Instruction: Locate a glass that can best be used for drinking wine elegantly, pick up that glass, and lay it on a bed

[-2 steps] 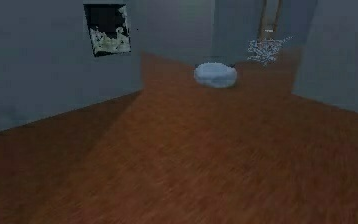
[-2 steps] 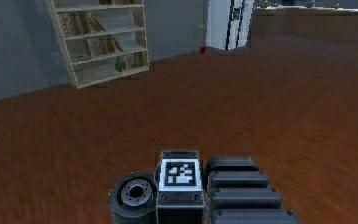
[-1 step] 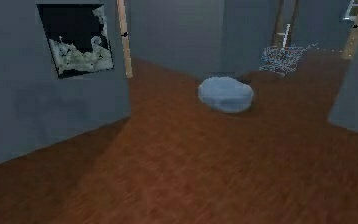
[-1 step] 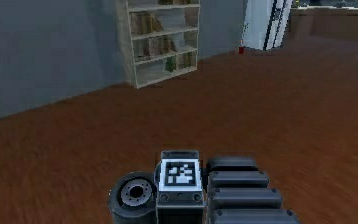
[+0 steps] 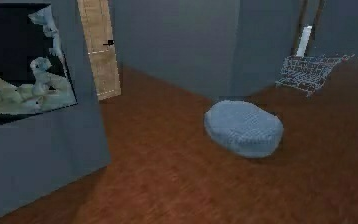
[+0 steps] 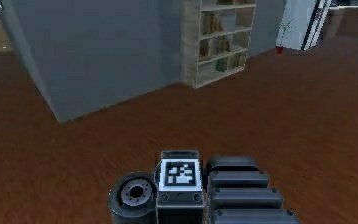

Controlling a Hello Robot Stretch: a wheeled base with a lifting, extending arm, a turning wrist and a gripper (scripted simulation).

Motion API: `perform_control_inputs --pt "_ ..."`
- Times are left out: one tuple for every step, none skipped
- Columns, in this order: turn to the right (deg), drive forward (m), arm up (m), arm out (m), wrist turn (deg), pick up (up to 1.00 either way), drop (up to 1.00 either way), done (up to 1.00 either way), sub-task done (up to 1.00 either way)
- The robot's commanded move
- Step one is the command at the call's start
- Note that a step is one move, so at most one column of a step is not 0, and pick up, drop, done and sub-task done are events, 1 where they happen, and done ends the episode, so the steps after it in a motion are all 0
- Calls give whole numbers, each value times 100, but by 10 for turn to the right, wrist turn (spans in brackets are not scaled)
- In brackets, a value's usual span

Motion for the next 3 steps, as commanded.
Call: perform_control_inputs --pt "0 100 0 0 0 0 0 0 0" --pt "0 85 0 0 0 0 0 0 0" --pt "-450 0 0 0 0 0 0 0 0"
